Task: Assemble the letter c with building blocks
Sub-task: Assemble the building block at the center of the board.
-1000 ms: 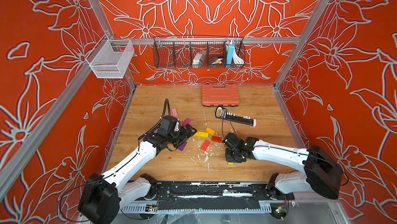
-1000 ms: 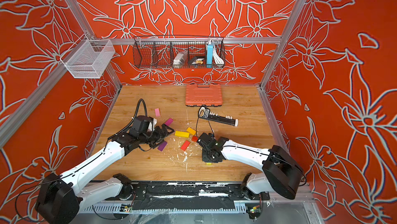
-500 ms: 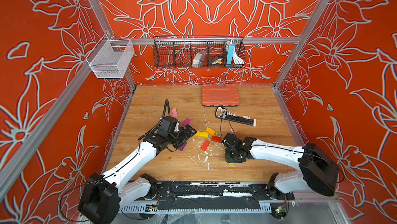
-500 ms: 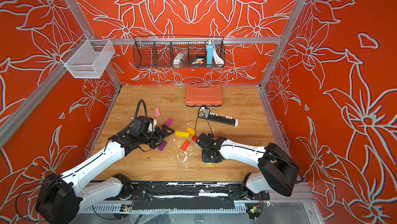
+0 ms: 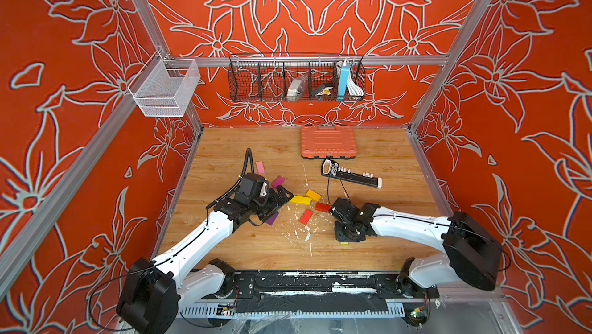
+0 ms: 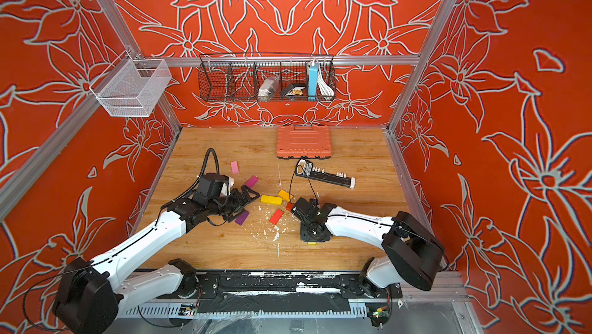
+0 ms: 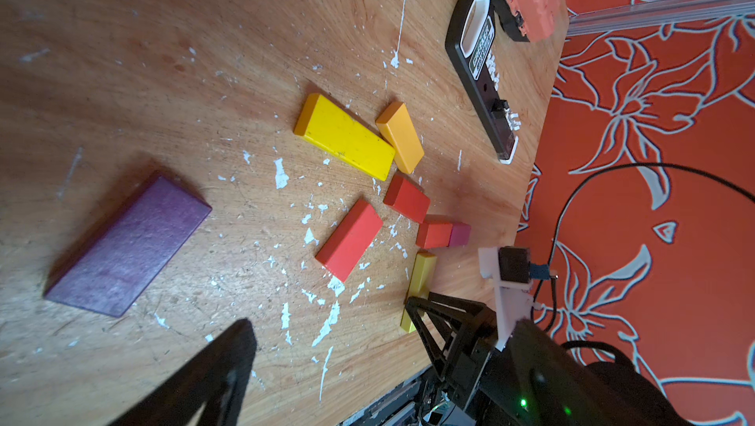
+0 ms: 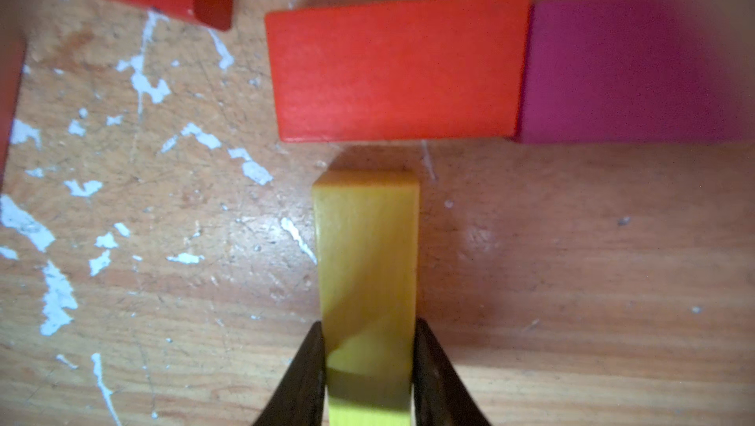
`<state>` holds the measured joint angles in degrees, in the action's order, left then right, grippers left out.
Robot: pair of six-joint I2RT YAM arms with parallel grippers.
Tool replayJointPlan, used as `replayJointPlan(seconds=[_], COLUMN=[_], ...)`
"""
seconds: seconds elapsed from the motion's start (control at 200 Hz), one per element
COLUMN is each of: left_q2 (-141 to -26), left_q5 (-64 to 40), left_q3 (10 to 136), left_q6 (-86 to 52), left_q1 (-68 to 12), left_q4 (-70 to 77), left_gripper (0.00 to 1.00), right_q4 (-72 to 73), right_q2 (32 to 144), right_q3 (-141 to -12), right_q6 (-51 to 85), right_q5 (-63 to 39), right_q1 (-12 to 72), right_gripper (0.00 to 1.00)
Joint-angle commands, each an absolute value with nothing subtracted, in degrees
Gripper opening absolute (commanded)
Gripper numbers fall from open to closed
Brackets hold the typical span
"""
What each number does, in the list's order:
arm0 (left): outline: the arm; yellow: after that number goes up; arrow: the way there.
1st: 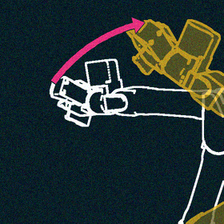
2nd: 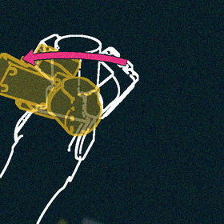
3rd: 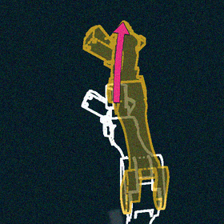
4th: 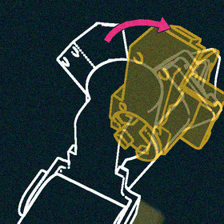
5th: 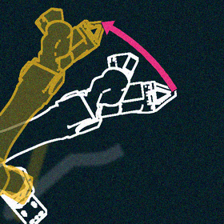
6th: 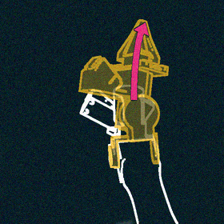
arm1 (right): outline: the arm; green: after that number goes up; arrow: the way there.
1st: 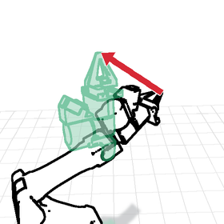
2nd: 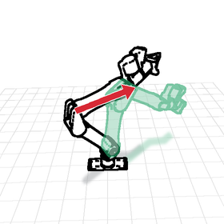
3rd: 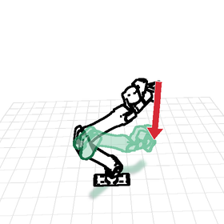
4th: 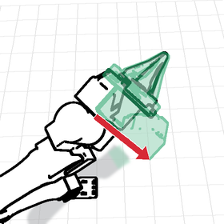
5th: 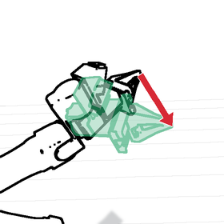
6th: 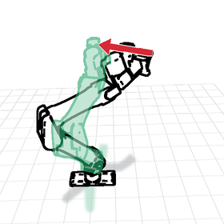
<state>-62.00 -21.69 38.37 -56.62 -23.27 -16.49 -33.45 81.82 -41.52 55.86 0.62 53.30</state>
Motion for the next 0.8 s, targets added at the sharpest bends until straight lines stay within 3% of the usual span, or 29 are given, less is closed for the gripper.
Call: replayJointPlan(seconds=[0.0,0.395,0.601,0.796], left_q2=[-61.5,-61.6,-61.4,-61.2], left_q5=[-21.5,-21.5,-21.4,-21.5], left_q3=[37.3,36.9,36.9,36.9], left_q6=[-56.6,-56.8,-56.8,-56.7], left_q1=[-23.6,-23.6,-23.6,-23.6], left_q4=[-15.8,-15.6,-15.8,-16.0], left_gripper=[0.98,0.98,0.98,0.98], right_q4=[-32.4,-31.7,-32.1,-32.4], right_q2=[83.1,83.9,83.4,83.3], right_q3=[-42.7,-43.1,-43.1,-43.3], right_q6=[55.4,55.2,55.3,55.4], right_q5=[1.7,1.4,1.8,2.2], right_q1=[53.6,53.6,53.6,53.6], right_gripper=[0.34,0.34,0.44,0.46])
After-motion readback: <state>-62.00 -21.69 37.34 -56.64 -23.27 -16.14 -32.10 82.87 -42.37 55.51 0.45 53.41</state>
